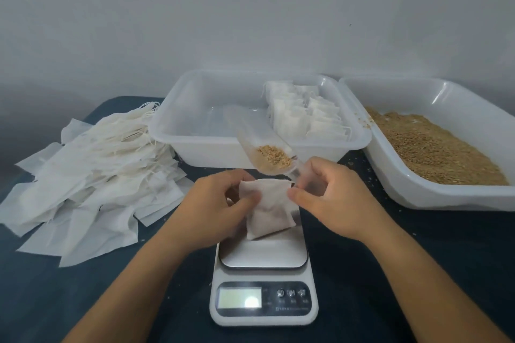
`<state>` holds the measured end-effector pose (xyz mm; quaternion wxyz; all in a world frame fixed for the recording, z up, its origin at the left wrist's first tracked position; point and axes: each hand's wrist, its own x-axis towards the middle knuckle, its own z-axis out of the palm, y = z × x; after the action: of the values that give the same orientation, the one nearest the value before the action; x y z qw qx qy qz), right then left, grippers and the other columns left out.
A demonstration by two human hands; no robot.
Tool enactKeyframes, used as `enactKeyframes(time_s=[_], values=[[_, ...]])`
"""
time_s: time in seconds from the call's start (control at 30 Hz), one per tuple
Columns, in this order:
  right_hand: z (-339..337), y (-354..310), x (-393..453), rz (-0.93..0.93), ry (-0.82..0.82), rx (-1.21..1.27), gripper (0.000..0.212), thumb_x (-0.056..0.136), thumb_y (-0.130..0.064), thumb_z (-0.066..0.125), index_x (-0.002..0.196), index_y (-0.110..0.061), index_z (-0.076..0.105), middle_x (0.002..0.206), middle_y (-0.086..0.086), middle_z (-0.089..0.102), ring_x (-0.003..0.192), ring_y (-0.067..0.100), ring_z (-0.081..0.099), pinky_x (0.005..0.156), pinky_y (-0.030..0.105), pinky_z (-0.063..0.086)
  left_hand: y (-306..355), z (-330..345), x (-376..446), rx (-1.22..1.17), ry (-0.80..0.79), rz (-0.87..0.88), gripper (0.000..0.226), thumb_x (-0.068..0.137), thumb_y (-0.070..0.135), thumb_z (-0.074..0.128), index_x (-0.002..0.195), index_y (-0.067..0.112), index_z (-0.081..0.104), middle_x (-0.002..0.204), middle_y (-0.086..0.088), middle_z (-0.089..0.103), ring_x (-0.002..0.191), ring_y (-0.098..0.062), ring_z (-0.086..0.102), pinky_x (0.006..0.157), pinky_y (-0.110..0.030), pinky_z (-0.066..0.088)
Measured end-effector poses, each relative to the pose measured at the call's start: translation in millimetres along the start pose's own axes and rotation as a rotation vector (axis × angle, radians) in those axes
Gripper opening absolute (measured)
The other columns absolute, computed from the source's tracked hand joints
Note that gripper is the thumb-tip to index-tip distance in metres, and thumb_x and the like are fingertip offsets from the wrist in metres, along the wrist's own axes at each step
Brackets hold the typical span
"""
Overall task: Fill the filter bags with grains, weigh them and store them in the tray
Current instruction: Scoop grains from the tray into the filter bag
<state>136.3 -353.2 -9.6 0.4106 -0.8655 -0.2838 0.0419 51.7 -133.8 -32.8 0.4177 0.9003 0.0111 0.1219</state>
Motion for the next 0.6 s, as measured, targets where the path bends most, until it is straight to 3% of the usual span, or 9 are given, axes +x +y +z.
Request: enactKeyframes(time_s=[0.1, 0.17, 0.27, 0.33, 0.4, 0.47, 0.53, 0.6], values=[[3, 2, 0, -0.032, 0.005, -0.073, 0.028, 0.084, -0.042, 0.078, 0.073, -0.047, 0.054, 0.073, -0.030, 0.060, 0.070, -0.005, 0.055, 0.060, 0.006, 0.039, -4, -4, 1, 0.069, 0.037, 0.055, 0.013, 0.094, 0.036, 0.070, 0.088, 0.046, 0.065, 0.086, 0.015, 0.064, 0.086, 0.001, 0.060, 0.069, -0.008, 0.042], [4, 5, 0, -0.032, 0.023, -0.081, 0.027, 0.083, -0.046, 0.078, 0.075, -0.040, 0.053, 0.071, -0.025, 0.060, 0.066, -0.001, 0.054, 0.058, 0.009, 0.040, -7, -6, 2, 0.124, 0.043, 0.062, 0.007, 0.094, 0.042, 0.068, 0.094, 0.048, 0.064, 0.083, 0.015, 0.060, 0.087, 0.000, 0.059, 0.068, -0.008, 0.040], [1, 8, 0, -0.020, 0.054, -0.080, 0.031, 0.081, -0.055, 0.075, 0.078, -0.031, 0.056, 0.075, -0.019, 0.065, 0.066, 0.003, 0.057, 0.057, 0.014, 0.045, -13, -9, 3, 0.157, 0.063, 0.014, 0.006, 0.094, 0.054, 0.060, 0.088, 0.052, 0.060, 0.084, 0.016, 0.060, 0.086, 0.004, 0.057, 0.066, -0.012, 0.037], [-3, 8, -1, -0.001, 0.070, -0.061, 0.033, 0.080, -0.058, 0.075, 0.084, -0.028, 0.063, 0.090, -0.013, 0.073, 0.078, 0.006, 0.066, 0.068, 0.028, 0.057, -19, -12, 6, 0.180, 0.107, -0.027, 0.018, 0.096, 0.056, 0.055, 0.086, 0.045, 0.064, 0.078, 0.019, 0.062, 0.081, 0.010, 0.055, 0.064, -0.014, 0.035], [-8, 6, -2, 0.019, 0.088, -0.021, 0.035, 0.079, -0.061, 0.075, 0.088, -0.028, 0.066, 0.096, -0.017, 0.073, 0.081, 0.006, 0.069, 0.065, 0.034, 0.059, -26, -14, 10, 0.168, 0.173, -0.094, 0.029, 0.100, 0.053, 0.053, 0.085, 0.033, 0.068, 0.074, 0.026, 0.064, 0.075, 0.010, 0.057, 0.063, -0.016, 0.034], [-12, 6, -3, 0.029, 0.117, 0.027, 0.033, 0.077, -0.061, 0.076, 0.086, -0.031, 0.066, 0.093, -0.013, 0.073, 0.074, 0.008, 0.068, 0.059, 0.033, 0.058, -33, -16, 14, 0.124, 0.246, -0.193, 0.032, 0.101, 0.051, 0.052, 0.090, 0.027, 0.071, 0.074, 0.019, 0.066, 0.073, 0.003, 0.059, 0.065, -0.020, 0.039], [-17, 5, -3, 0.021, 0.164, 0.063, 0.029, 0.080, -0.058, 0.077, 0.087, -0.032, 0.065, 0.089, -0.013, 0.072, 0.062, 0.004, 0.065, 0.049, 0.022, 0.052, -39, -17, 17, 0.048, 0.304, -0.278, 0.031, 0.102, 0.049, 0.053, 0.095, 0.026, 0.073, 0.076, 0.018, 0.066, 0.073, 0.000, 0.061, 0.064, -0.020, 0.042], [-22, 6, -3, 0.005, 0.198, 0.091, 0.024, 0.084, -0.054, 0.076, 0.093, -0.035, 0.064, 0.089, -0.017, 0.071, 0.058, -0.002, 0.063, 0.045, 0.015, 0.048, -42, -18, 20, -0.064, 0.353, -0.333, 0.029, 0.101, 0.047, 0.054, 0.095, 0.027, 0.074, 0.071, 0.023, 0.066, 0.068, 0.001, 0.063, 0.056, -0.017, 0.043]])
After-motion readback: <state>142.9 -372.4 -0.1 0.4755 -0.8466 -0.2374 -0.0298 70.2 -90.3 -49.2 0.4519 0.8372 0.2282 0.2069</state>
